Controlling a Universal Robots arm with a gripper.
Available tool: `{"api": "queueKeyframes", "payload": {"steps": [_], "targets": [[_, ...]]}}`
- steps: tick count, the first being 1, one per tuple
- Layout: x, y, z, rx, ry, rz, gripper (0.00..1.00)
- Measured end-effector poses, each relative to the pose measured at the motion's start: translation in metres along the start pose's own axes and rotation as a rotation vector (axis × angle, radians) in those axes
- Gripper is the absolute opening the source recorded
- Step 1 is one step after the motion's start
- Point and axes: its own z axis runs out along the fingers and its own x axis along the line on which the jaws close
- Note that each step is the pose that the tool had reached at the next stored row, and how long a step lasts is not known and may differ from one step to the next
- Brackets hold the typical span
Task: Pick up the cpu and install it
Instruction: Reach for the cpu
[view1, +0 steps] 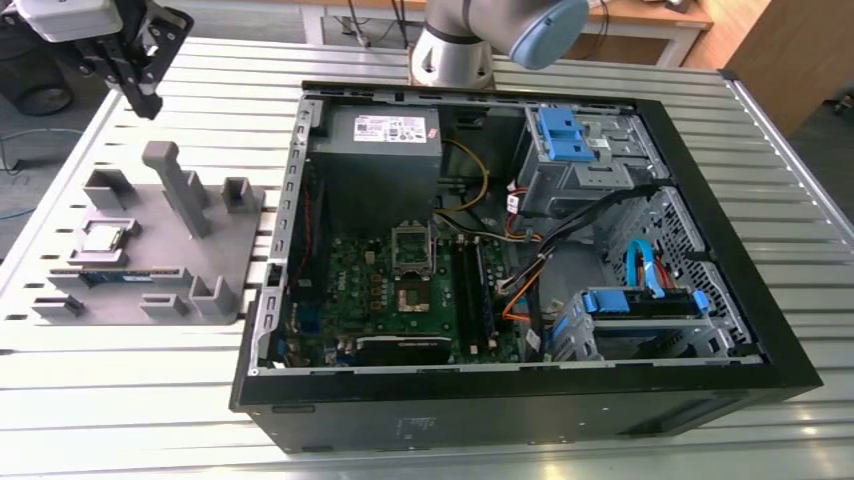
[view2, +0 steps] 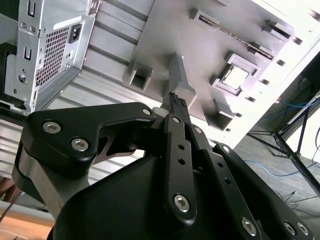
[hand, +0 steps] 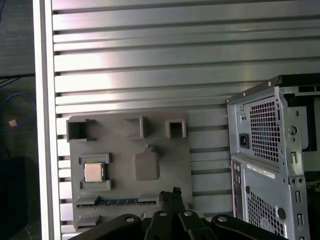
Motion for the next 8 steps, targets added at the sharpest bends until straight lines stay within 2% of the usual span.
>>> {"api": "queueKeyframes", "payload": {"steps": [8], "targets": [[0.0122,-0.0023,0.0012,0.0000,0.0000,0.000,0.11]]}}
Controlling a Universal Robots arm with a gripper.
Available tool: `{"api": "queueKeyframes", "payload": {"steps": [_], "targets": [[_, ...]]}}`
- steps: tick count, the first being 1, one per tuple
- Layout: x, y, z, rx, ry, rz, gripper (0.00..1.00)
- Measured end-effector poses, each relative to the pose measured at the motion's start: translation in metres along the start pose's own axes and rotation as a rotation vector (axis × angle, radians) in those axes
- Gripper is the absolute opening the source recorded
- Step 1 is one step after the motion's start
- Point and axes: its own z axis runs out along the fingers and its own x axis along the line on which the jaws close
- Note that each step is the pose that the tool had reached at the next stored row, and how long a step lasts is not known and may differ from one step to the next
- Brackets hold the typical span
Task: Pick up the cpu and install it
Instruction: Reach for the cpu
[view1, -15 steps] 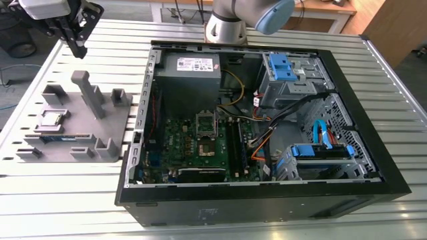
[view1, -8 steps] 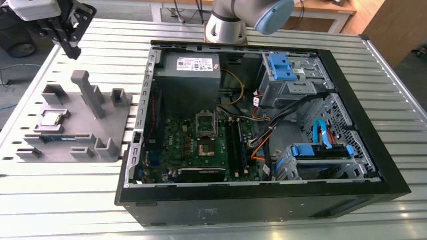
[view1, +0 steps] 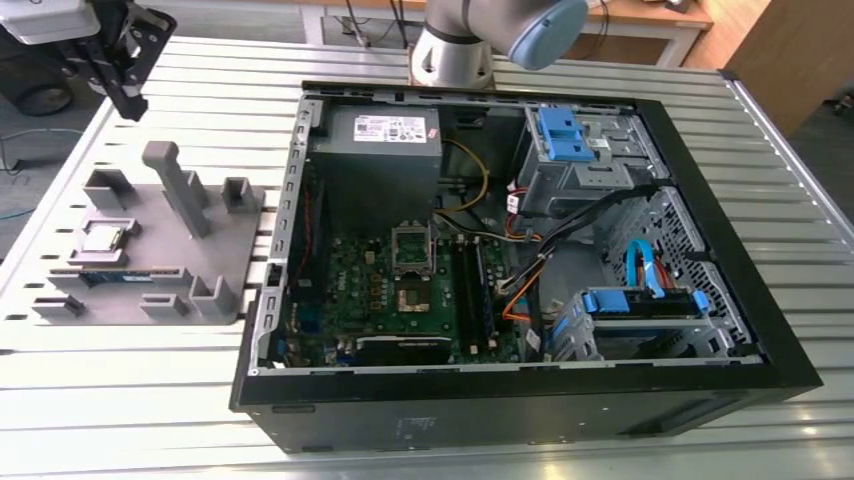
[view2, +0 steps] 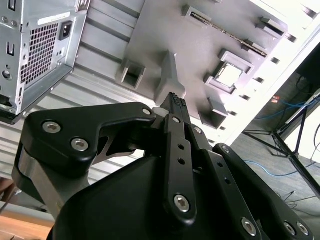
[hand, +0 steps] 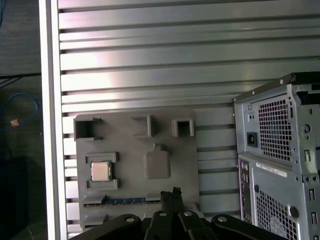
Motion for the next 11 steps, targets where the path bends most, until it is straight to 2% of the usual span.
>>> {"api": "queueKeyframes", "payload": {"steps": [11], "targets": [[0.0060,-0.0025,0.0015,-0.0001,0.0000,0.000,0.11]]}}
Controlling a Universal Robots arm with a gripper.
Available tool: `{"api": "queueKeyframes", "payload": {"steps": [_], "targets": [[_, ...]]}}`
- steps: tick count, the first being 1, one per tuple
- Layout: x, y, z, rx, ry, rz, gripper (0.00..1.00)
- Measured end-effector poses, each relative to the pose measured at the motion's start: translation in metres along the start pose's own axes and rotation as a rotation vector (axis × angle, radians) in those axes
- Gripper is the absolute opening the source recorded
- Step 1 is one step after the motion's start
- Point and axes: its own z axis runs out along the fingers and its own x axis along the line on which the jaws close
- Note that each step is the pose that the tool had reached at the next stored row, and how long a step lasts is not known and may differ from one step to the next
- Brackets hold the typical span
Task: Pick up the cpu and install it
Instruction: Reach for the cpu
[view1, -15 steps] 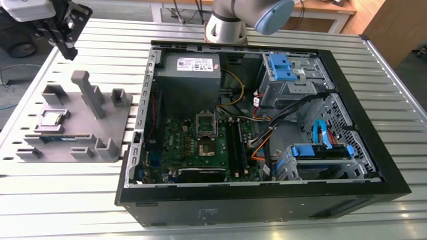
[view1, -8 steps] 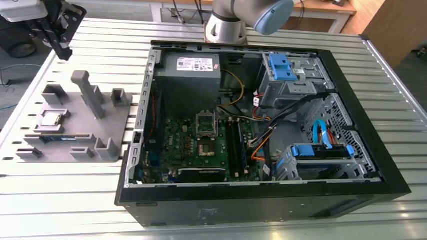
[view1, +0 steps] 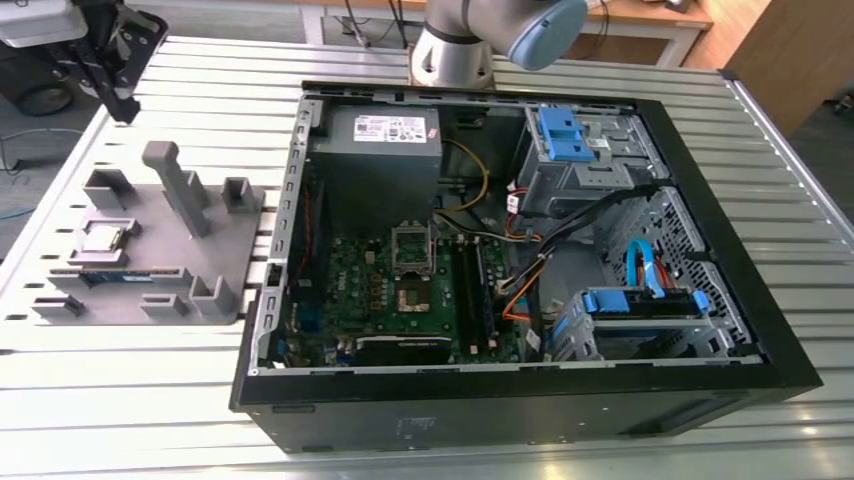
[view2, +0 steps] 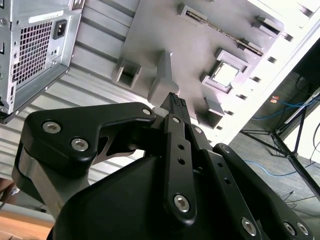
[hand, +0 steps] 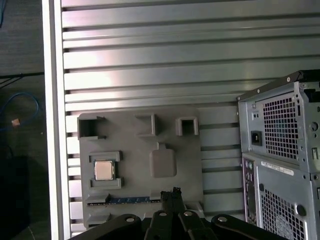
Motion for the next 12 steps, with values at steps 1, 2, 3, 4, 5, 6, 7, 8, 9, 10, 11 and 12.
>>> {"api": "queueKeyframes", "payload": {"steps": [1,2,3,4,5,6,7,8,9,10,11,12], "targets": [[0.0001,-0.0006,0.0004,0.0000,0.0000,0.000,0.11],[0.0002,-0.0012,0.0008,0.0001,0.0001,0.000,0.11],[0.0004,-0.0018,0.0012,0.0002,0.0002,0.000,0.11],[0.0005,-0.0024,0.0016,0.0001,0.0001,0.000,0.11],[0.0007,-0.0030,0.0020,0.0001,0.0001,0.000,0.11],[0.0009,-0.0035,0.0023,0.0001,0.0000,0.000,0.11],[0.0012,-0.0040,0.0025,0.0001,0.0001,0.000,0.11],[0.0014,-0.0045,0.0027,0.0001,0.0001,0.000,0.11],[0.0017,-0.0050,0.0030,0.0001,0.0001,0.000,0.11],[0.0020,-0.0055,0.0033,0.0001,0.0001,0.000,0.11],[0.0023,-0.0060,0.0036,0.0001,0.0001,0.000,0.11],[0.0025,-0.0065,0.0039,0.0002,0.0002,0.000,0.11]]}}
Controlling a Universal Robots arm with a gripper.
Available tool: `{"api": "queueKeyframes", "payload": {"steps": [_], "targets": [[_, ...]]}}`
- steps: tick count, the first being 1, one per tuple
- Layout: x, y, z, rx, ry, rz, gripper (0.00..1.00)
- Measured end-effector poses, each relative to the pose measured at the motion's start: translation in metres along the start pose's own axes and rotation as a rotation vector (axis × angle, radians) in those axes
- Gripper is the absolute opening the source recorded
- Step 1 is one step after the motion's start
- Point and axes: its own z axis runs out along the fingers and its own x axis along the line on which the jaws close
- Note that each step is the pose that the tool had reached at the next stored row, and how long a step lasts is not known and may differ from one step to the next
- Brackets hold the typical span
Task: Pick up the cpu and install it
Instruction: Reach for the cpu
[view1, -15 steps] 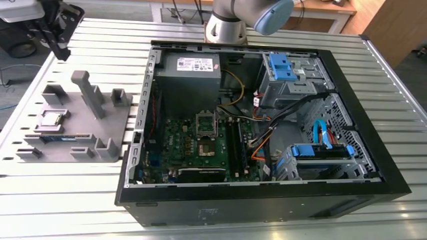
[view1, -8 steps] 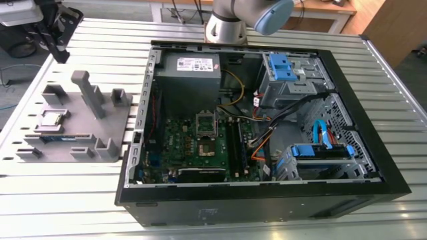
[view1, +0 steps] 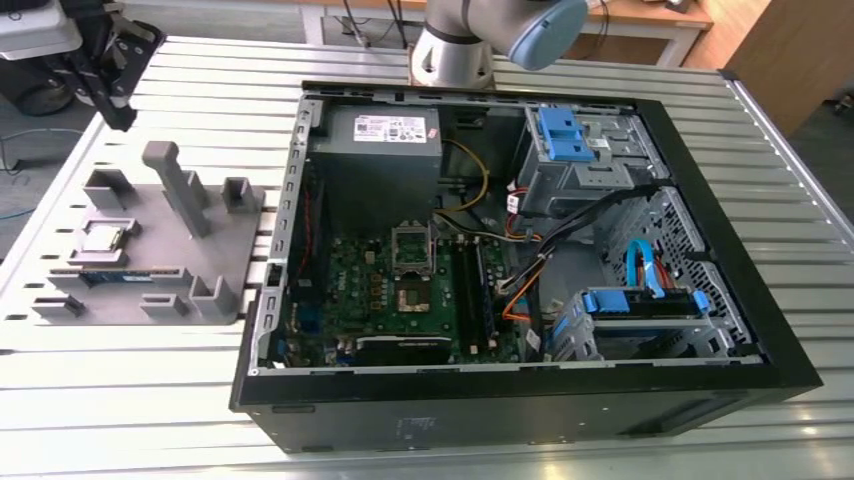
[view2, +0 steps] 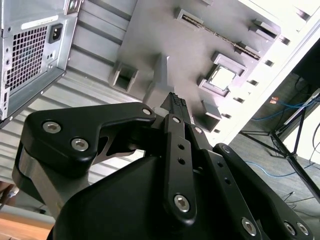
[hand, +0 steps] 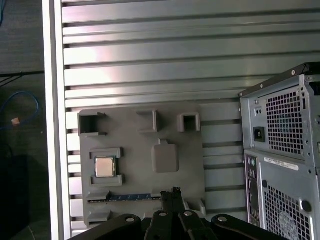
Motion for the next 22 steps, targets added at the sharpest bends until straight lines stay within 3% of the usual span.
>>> {"api": "queueKeyframes", "payload": {"steps": [22], "targets": [[0.0052,-0.0079,0.0043,0.0001,0.0000,0.000,0.11]]}}
